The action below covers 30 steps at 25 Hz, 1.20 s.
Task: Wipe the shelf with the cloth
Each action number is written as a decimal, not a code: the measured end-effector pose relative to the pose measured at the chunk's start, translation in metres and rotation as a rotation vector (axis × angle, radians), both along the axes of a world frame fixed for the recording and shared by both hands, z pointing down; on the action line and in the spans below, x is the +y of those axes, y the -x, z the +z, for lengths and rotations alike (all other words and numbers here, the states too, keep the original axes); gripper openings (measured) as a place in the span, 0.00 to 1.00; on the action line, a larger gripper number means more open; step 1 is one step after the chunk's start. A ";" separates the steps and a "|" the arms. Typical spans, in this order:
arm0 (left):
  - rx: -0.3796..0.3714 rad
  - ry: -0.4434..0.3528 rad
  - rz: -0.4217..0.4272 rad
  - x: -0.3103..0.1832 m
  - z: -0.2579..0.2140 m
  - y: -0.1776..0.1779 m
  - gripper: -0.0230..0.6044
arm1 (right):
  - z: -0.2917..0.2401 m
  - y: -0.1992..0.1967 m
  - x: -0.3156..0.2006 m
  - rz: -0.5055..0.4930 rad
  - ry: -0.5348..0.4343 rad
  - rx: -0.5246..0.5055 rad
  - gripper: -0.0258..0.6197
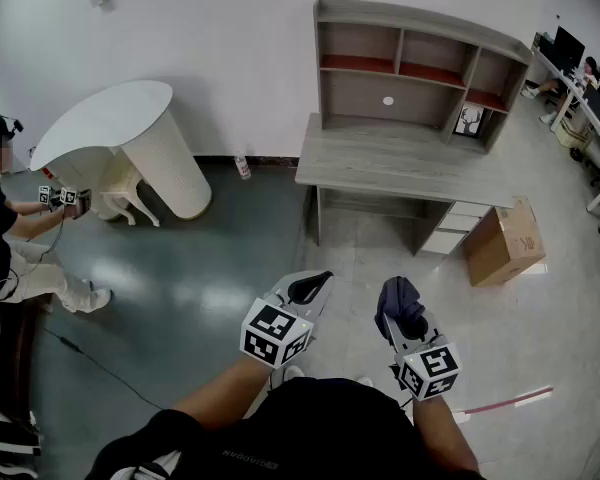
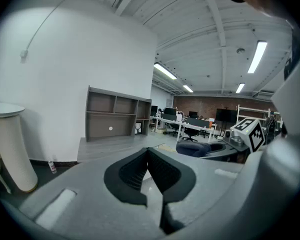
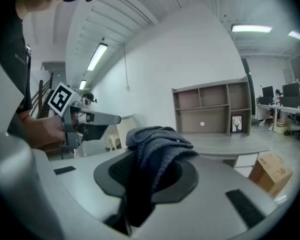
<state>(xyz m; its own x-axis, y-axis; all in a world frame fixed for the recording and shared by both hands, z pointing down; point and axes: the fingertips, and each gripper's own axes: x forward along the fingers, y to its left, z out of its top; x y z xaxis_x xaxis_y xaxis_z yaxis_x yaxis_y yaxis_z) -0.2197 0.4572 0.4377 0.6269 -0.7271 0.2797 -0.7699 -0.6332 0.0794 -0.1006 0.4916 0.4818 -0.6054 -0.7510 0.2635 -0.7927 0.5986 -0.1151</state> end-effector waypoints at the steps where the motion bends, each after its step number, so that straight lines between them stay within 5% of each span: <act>1: 0.001 -0.001 0.000 0.000 0.000 0.000 0.05 | 0.001 0.000 0.000 0.000 0.001 -0.001 0.18; 18: 0.007 0.009 0.008 0.004 0.002 0.006 0.05 | 0.002 0.010 0.002 0.014 0.039 -0.053 0.19; 30: -0.010 0.030 0.038 0.008 0.012 0.044 0.05 | 0.008 0.062 0.002 -0.007 0.042 -0.033 0.19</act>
<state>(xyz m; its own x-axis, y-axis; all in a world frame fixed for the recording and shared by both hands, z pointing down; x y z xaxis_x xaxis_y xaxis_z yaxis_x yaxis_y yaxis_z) -0.2638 0.4655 0.4493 0.6509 -0.6941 0.3075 -0.7463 -0.6593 0.0915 -0.1627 0.4931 0.4901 -0.6196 -0.7353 0.2747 -0.7838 0.5984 -0.1660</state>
